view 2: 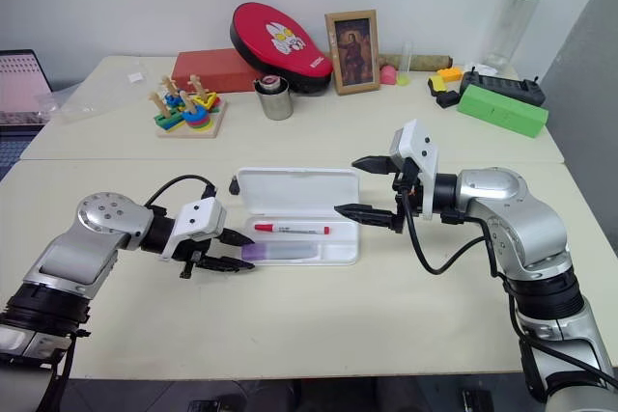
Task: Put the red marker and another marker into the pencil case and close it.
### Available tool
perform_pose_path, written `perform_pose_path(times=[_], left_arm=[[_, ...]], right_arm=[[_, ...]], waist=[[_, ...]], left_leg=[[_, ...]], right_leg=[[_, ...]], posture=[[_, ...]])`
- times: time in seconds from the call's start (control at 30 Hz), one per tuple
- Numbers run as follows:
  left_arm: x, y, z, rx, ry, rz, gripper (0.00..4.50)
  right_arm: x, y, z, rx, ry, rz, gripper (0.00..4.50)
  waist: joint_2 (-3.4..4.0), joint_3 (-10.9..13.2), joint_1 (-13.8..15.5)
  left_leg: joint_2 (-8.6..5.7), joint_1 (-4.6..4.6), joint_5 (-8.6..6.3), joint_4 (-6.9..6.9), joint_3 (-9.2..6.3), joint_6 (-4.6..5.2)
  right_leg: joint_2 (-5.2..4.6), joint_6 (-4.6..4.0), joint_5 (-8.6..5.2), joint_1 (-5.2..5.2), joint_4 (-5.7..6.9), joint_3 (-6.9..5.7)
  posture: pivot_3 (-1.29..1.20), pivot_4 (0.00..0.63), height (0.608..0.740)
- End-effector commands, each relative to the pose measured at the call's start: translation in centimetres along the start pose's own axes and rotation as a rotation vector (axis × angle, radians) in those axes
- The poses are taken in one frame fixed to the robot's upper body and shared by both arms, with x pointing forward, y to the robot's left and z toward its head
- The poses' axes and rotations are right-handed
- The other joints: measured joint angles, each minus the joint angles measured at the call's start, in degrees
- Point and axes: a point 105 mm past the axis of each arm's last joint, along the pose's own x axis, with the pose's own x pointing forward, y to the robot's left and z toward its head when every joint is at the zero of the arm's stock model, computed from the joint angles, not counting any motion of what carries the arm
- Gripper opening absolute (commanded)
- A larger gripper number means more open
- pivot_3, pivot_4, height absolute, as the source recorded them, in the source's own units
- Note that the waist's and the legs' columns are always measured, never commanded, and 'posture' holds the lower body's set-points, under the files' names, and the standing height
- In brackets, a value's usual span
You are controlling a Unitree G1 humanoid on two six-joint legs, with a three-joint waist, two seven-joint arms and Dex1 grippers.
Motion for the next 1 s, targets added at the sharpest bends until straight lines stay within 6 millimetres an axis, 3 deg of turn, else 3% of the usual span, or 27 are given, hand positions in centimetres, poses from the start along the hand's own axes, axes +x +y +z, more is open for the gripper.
perform_pose_path(times=[0.03,0.27,0.43,0.53,0.67,0.77,1.0], left_arm=[[-0.6,0.8,2.6,0.021,-0.114,0.047,2.99],[-2.7,1.6,5.4,-0.094,-0.329,0.200,4.43],[-6.9,3.6,7.5,-0.247,-0.584,0.482,4.49],[-10.0,5.2,6.5,-0.352,-0.661,0.728,4.49],[-11.5,6.3,4.5,-0.436,-0.633,0.929,4.49],[-11.0,7.2,1.1,-0.496,-0.470,1.046,4.49],[-5.5,7.8,-3.7,-0.563,-0.279,0.962,4.49]], right_arm=[[-0.2,0.4,1.1,-0.034,-0.034,0.016,4.50],[0.0,0.5,1.5,-0.031,-0.055,0.026,4.50],[0.0,0.0,3.0,-0.039,-0.119,0.013,4.50],[0.3,-0.7,4.1,-0.049,-0.165,-0.015,4.50],[1.1,-1.5,5.2,-0.060,-0.212,-0.045,4.50],[1.7,-1.7,6.0,-0.063,-0.241,-0.046,4.50],[3.0,-1.4,6.5,-0.077,-0.258,-0.031,4.50]], waist=[[0.00,0.00,0.08],[0.00,0.00,-0.04],[-0.02,0.00,0.03],[-0.02,0.00,-0.17],[-0.02,0.00,-0.09],[-0.02,0.00,0.05],[-0.02,0.00,0.34]], left_leg=[[0.00,0.00,0.00,0.00,0.00,0.00],[0.00,0.02,0.00,0.03,-0.02,0.00],[0.00,0.02,0.00,0.08,-0.05,0.00],[0.00,0.04,0.01,0.16,-0.08,0.00],[0.00,0.09,0.02,0.18,-0.09,0.00],[-0.01,0.09,0.02,0.18,-0.09,0.00],[-0.03,0.08,0.02,0.17,-0.10,-0.01]], right_leg=[[0.00,0.00,0.00,0.00,0.01,0.00],[0.00,0.00,0.00,0.00,0.12,-0.01],[0.00,0.01,-0.01,0.00,0.20,-0.03],[0.01,0.02,-0.01,0.00,0.32,-0.03],[0.01,0.01,-0.01,0.03,0.37,-0.04],[0.01,0.01,-0.01,0.04,0.36,-0.03],[0.01,0.00,0.00,0.03,0.36,-0.06]], posture=[[0.00,0.150,0.740],[0.00,0.150,0.740],[0.00,0.150,0.740],[0.00,0.150,0.740],[0.00,0.150,0.740],[0.00,0.150,0.740],[0.00,0.150,0.740]])
